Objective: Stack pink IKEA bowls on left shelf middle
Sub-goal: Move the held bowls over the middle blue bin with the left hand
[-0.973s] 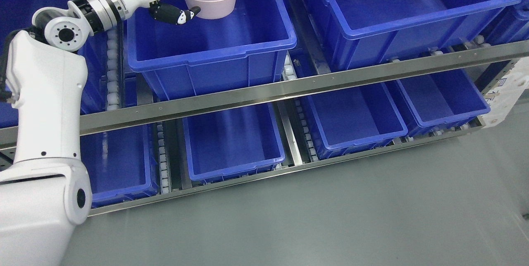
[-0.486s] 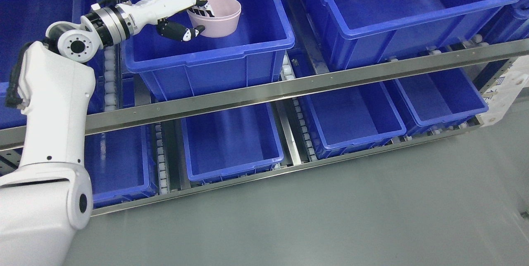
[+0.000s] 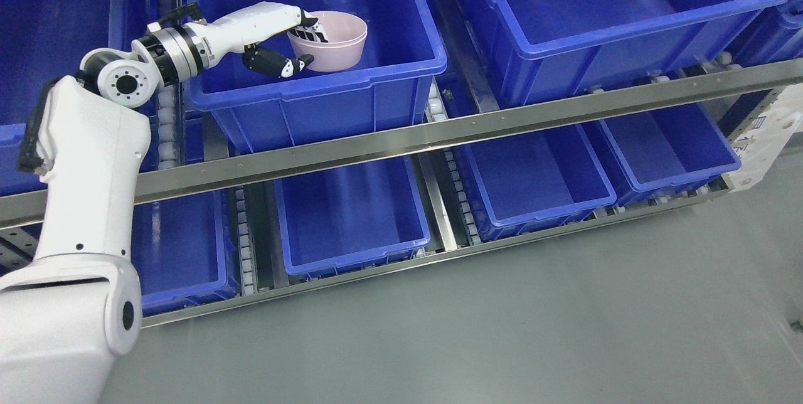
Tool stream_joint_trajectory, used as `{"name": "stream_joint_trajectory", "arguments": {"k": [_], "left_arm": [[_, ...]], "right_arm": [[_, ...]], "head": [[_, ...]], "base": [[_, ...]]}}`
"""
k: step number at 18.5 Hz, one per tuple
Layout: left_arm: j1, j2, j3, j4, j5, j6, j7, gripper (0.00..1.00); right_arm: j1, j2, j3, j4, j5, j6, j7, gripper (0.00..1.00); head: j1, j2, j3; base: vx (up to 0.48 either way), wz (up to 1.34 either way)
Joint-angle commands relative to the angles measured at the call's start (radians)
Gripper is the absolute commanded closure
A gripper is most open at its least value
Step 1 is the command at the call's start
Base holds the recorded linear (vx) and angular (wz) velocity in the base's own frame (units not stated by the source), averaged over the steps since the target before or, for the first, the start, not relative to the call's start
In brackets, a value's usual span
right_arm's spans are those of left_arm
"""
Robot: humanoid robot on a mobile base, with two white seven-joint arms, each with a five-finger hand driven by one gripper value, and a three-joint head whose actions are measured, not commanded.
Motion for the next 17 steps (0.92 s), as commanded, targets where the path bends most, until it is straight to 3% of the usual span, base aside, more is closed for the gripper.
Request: {"name": "stream_joint_trajectory", "arguments": {"k": [1,3,12,17], "left_arm": [[0.001,0.000,-0.003,0.009,0.005,-0.001,0.001,0.57],[-0.009,0.000,-0.001,0.007,0.005,-0.001,0.001,0.45],[-0.084,0.017,0.002,0.000,0.005,-0.002,0.004,0.09],[-0.092,0.017,0.003,-0.022,0.004,-0.001,0.004,0.01]], "right_arm": [[0.029,-0.017,-0.011,-0.034,-0.051,0.001,0.000,0.00],[0.029,-0.017,-0.012,-0.034,-0.051,0.002,0.000,0.00],[0.029,-0.017,-0.011,-0.034,-0.051,0.002,0.000,0.00],[0.029,-0.017,-0.011,-0.034,-0.051,0.002,0.000,0.00]], "head": [[0.0000,0.000,0.000],[0.0000,0.000,0.000],[0.0000,0.000,0.000],[0.0000,0.000,0.000]], "base": [[0.000,0.00],[0.000,0.00],[0.000,0.00],[0.000,0.00]]}}
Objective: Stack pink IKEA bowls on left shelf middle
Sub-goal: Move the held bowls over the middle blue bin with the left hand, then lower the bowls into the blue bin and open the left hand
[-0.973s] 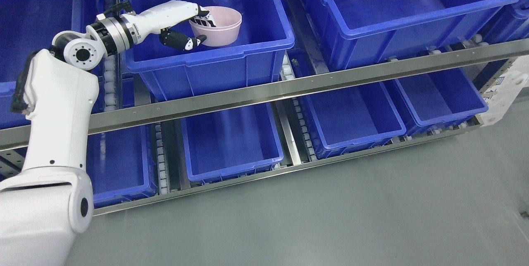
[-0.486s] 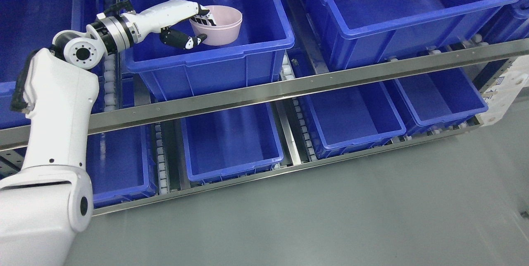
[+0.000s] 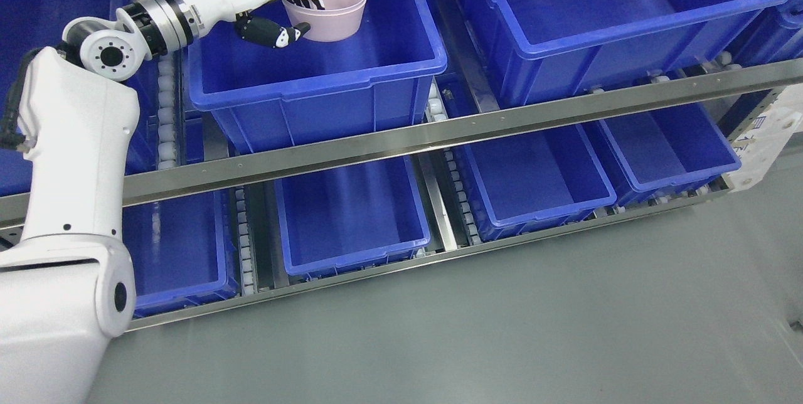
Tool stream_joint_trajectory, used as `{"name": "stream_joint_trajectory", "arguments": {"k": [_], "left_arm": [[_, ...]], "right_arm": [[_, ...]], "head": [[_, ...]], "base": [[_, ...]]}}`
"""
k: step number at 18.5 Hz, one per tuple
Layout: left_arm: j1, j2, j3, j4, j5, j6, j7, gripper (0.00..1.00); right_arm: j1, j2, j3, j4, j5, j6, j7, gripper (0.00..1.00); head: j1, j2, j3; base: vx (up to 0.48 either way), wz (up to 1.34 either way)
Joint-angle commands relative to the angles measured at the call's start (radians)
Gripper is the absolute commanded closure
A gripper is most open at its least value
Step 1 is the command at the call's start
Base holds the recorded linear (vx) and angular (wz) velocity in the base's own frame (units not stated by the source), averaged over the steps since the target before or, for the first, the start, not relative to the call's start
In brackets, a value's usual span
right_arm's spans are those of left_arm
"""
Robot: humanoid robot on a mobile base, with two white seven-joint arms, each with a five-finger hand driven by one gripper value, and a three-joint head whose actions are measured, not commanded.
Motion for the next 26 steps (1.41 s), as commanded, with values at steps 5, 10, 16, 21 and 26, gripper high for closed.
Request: {"name": "stream_joint_trajectory", "arguments": {"k": [5,10,16,21,26], "left_arm": [[-0.018,0.007,0.036,-0.016,0.004,-0.001,0.000,0.12],[0.066,-0.010,0.110,-0.014,0.010,-0.001,0.015,0.78],[0.088,-0.036,0.000,-0.017,-0.003,0.129,0.305,0.12],[0.089,-0.028,-0.080,-0.031,-0.006,0.149,0.338,0.01],[0.072,-0.138,0.015,-0.082,0.126,0.170,0.334,0.01]], "right_arm": [[0.029,-0.017,-0.011,-0.034,-0.002,0.001,0.000,0.00],[0.029,-0.017,-0.012,-0.034,-0.002,-0.001,0.000,0.00],[0.029,-0.017,-0.012,-0.034,-0.002,0.001,0.000,0.00],[0.029,-0.017,-0.012,-0.034,-0.002,-0.001,0.000,0.00],[0.029,-0.017,-0.011,-0.034,-0.002,0.001,0.000,0.00]], "head": [[0.0000,0.000,0.000],[0.0000,0.000,0.000],[0.0000,0.000,0.000],[0.0000,0.000,0.000],[0.0000,0.000,0.000]], "base": [[0.000,0.00],[0.000,0.00],[0.000,0.00],[0.000,0.00],[0.000,0.00]]}}
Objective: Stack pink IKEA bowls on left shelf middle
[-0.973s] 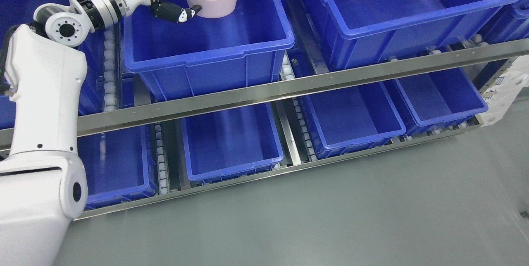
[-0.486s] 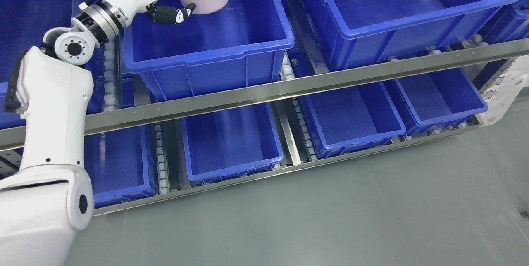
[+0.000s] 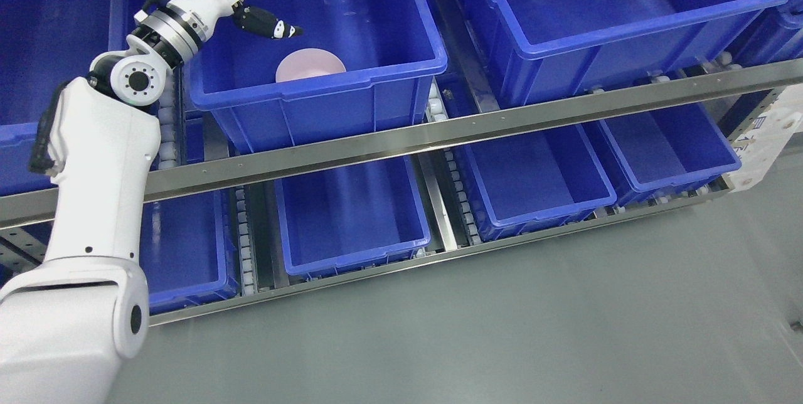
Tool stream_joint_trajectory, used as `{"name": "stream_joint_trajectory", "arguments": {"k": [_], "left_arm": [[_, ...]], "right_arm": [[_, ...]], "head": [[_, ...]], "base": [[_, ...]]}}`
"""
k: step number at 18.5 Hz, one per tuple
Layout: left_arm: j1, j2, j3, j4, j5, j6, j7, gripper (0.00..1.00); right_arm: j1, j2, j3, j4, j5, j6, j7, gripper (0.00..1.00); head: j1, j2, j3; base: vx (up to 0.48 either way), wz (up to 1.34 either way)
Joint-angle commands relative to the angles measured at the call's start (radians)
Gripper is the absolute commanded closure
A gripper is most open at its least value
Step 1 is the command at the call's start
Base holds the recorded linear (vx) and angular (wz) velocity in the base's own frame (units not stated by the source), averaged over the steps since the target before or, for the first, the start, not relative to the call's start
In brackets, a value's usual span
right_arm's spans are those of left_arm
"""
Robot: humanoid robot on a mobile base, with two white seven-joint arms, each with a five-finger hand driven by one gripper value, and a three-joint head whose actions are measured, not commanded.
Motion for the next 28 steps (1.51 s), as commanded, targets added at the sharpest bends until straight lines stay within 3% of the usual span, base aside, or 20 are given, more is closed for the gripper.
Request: {"name": "stream_joint_trajectory", "arguments": {"k": [1,3,5,8,9,12,14,17,20,25,28], "left_arm": [[-0.011,-0.142,0.055,-0.064,0.155,0.051,0.009,0.01],[-0.043,-0.148,0.100,-0.100,0.310,0.126,0.017,0.01],[-0.046,-0.148,0.068,-0.153,0.483,0.254,0.081,0.01],[0.012,-0.148,-0.144,-0.289,0.849,0.403,0.268,0.00],[0.080,-0.148,-0.233,-0.377,0.890,0.439,0.302,0.00],[0.285,-0.148,-0.429,-0.632,0.904,0.447,0.319,0.00],[0.351,-0.148,-0.502,-0.735,0.905,0.436,0.319,0.00],[0.460,-0.148,-0.665,-0.823,0.904,0.392,0.310,0.00],[0.576,-0.148,-0.782,-0.826,0.904,0.359,0.309,0.00],[0.725,-0.148,-0.826,-0.826,0.902,0.312,0.279,0.00],[0.783,-0.148,-0.750,-0.825,0.901,0.278,0.283,0.00]], "right_arm": [[0.029,-0.017,-0.012,-0.034,0.000,0.000,0.000,0.00],[0.029,-0.017,-0.011,-0.034,0.000,-0.002,0.000,0.00],[0.029,-0.017,-0.012,-0.034,0.000,0.000,0.000,0.00],[0.029,-0.017,-0.011,-0.034,0.000,-0.002,0.000,0.00],[0.029,-0.017,-0.012,-0.034,0.000,0.000,0.000,0.00],[0.029,-0.017,-0.012,-0.034,0.000,-0.002,0.000,0.00],[0.029,-0.017,-0.011,-0.034,0.000,-0.002,0.000,0.00],[0.029,-0.017,-0.011,-0.034,0.000,0.000,0.000,0.00],[0.029,-0.017,-0.011,-0.034,0.000,-0.002,0.000,0.00],[0.029,-0.017,-0.012,-0.034,0.000,0.000,0.000,0.00],[0.029,-0.017,-0.011,-0.034,0.000,0.000,0.000,0.00]], "head": [[0.0000,0.000,0.000],[0.0000,0.000,0.000],[0.0000,0.000,0.000],[0.0000,0.000,0.000],[0.0000,0.000,0.000],[0.0000,0.000,0.000],[0.0000,0.000,0.000],[0.0000,0.000,0.000],[0.0000,0.000,0.000],[0.0000,0.000,0.000],[0.0000,0.000,0.000]], "base": [[0.000,0.00],[0.000,0.00],[0.000,-0.01],[0.000,0.00],[0.000,0.00],[0.000,0.00],[0.000,0.00],[0.000,0.00],[0.000,0.00],[0.000,0.00],[0.000,0.00]]}}
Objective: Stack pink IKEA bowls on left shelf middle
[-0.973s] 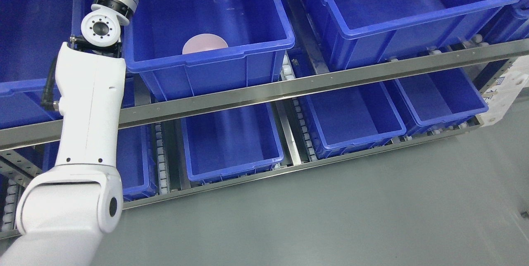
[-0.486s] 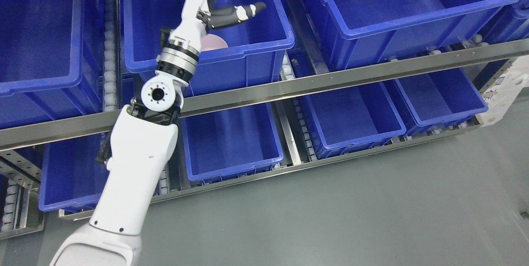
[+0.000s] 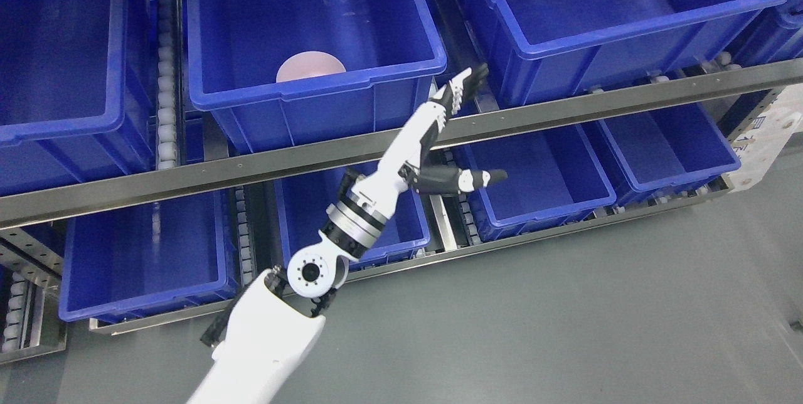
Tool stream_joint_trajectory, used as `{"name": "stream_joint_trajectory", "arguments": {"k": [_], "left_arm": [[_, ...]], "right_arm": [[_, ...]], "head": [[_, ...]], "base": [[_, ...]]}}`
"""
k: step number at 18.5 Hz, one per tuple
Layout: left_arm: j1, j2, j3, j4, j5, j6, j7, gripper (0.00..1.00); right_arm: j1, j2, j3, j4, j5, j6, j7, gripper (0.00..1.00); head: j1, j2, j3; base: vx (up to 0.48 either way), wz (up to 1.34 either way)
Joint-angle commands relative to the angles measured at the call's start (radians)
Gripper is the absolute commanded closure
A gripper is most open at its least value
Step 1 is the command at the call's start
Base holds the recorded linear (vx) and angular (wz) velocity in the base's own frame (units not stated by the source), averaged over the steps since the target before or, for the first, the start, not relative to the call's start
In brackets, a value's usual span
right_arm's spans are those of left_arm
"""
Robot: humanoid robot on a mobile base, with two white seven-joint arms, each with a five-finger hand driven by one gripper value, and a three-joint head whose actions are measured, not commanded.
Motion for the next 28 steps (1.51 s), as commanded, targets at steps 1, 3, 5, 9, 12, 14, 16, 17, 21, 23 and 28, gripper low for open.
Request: {"name": "stream_joint_trajectory", "arguments": {"k": [1,3,5,9,12,14,16,17,21,23,28], "left_arm": [[0.182,0.007,-0.061,-0.134,0.009,-0.030,-0.002,0.00],[0.280,0.007,0.074,-0.134,0.009,-0.033,-0.006,0.00],[0.372,0.007,0.134,-0.135,0.009,-0.044,-0.005,0.00],[0.496,0.007,0.206,-0.135,0.009,-0.097,0.003,0.00],[0.509,0.007,0.272,-0.135,0.009,-0.106,0.001,0.00],[0.524,0.007,0.276,-0.135,0.009,-0.106,0.001,0.00],[0.529,0.007,0.276,-0.134,0.009,-0.106,0.003,0.00],[0.532,0.007,0.276,-0.134,0.009,-0.106,0.003,0.00],[0.530,0.007,0.315,-0.135,0.009,-0.106,0.001,0.00],[0.515,0.007,0.354,-0.135,0.009,-0.114,0.000,0.00],[0.444,0.007,0.426,-0.146,0.009,-0.120,-0.003,0.00]], "right_arm": [[0.029,-0.017,-0.011,-0.034,0.000,0.001,0.000,0.00],[0.029,-0.017,-0.012,-0.034,0.000,0.000,0.000,0.00],[0.029,-0.017,-0.011,-0.034,0.000,0.001,0.000,0.00],[0.029,-0.017,-0.011,-0.034,0.000,0.000,0.000,0.00],[0.029,-0.017,-0.012,-0.034,0.000,0.000,0.000,0.00],[0.029,-0.017,-0.012,-0.034,0.000,0.000,0.000,0.00],[0.029,-0.017,-0.011,-0.034,0.000,0.001,0.000,0.00],[0.029,-0.017,-0.012,-0.034,0.000,0.000,0.000,0.00],[0.029,-0.017,-0.011,-0.034,0.000,0.001,0.000,0.00],[0.029,-0.017,-0.011,-0.034,0.000,0.001,0.000,0.00],[0.029,-0.017,-0.012,-0.034,0.000,0.000,0.000,0.00]], "head": [[0.0000,0.000,0.000],[0.0000,0.000,0.000],[0.0000,0.000,0.000],[0.0000,0.000,0.000],[0.0000,0.000,0.000],[0.0000,0.000,0.000],[0.0000,0.000,0.000],[0.0000,0.000,0.000],[0.0000,0.000,0.000],[0.0000,0.000,0.000],[0.0000,0.000,0.000]], "base": [[0.000,0.00],[0.000,0.00],[0.000,0.00],[0.000,0.00],[0.000,0.00],[0.000,0.00],[0.000,0.00],[0.000,0.00],[0.000,0.00],[0.000,0.00],[0.000,0.00]]}}
